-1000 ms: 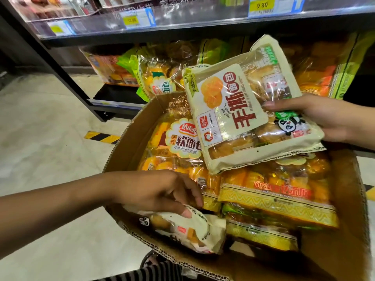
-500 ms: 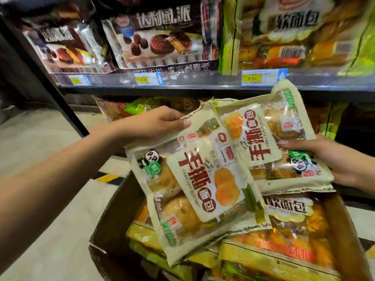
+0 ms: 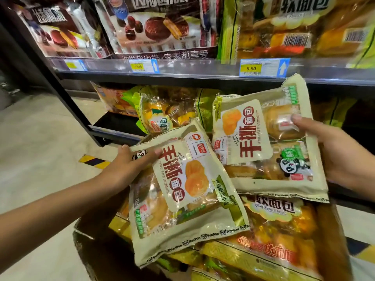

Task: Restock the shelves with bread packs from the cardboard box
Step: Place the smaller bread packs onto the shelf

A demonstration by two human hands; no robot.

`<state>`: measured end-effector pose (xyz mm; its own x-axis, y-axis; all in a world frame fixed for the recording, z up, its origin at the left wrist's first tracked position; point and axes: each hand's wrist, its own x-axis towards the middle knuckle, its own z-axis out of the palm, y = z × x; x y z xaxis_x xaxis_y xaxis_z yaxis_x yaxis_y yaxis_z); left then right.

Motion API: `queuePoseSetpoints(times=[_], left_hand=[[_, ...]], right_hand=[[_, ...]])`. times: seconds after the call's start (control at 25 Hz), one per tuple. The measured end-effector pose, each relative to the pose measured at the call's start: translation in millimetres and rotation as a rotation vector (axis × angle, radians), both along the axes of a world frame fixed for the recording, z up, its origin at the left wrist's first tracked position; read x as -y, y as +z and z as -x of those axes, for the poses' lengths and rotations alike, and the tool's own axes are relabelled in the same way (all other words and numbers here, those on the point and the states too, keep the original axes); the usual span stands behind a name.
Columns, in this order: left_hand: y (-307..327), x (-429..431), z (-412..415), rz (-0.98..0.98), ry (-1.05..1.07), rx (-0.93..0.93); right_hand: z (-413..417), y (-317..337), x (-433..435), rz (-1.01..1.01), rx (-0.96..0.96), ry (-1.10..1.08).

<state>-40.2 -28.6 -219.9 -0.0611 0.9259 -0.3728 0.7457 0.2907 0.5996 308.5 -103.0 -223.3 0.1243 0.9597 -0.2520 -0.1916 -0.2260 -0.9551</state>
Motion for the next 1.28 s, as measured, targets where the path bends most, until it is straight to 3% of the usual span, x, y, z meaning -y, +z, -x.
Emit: queuePoseSetpoints(times=[0.16, 0.4, 0.6, 0.72, 0.8, 0.96, 1.0, 1.12, 1.28], left_hand=[[2.2, 36.2, -0.7, -0.040, 0.052, 0.227], [-6.0, 30.3, 0.5, -0.135, 0.084, 0.336], [14.1, -18.9, -17.3, -0.129, -0.261, 0.389], [29.7, -46.9, -25.2, -0.110, -0.389, 0.364], [40.4, -60.4, -29.9, -0.080, -0.463, 0.373], [50.1, -82.5, -35.8, -0.032, -0.550, 0.292], [51.0, -85.6, -37.4, -0.015, -0.571, 0.297], [46.6, -83.3, -42.1, 0.104, -0.622, 0.398], [34.2, -83.4, -32.4, 0.146, -0.615, 0.424]], right_hand=[[-9.3, 0.1, -2.7, -0.016, 0.062, 0.009], [-19.4, -10.1, 12.2, 0.091, 0.192, 0.082], [-21.7, 9.1, 30.0, 0.229, 0.365, 0.104], [-32.8, 42.0, 34.0, 0.519, 0.709, 0.342], [-41.8, 63.7, 29.1, 0.603, 1.024, 0.355], [-39.2, 85.0, -8.2, 0.227, 1.457, 0.053], [-34.3, 82.5, -21.5, 0.198, 1.493, 0.050], [-30.7, 58.7, -53.1, 0.361, 1.525, 0.297], [-48.6, 33.9, -61.1, 0.444, 1.246, 0.421]])
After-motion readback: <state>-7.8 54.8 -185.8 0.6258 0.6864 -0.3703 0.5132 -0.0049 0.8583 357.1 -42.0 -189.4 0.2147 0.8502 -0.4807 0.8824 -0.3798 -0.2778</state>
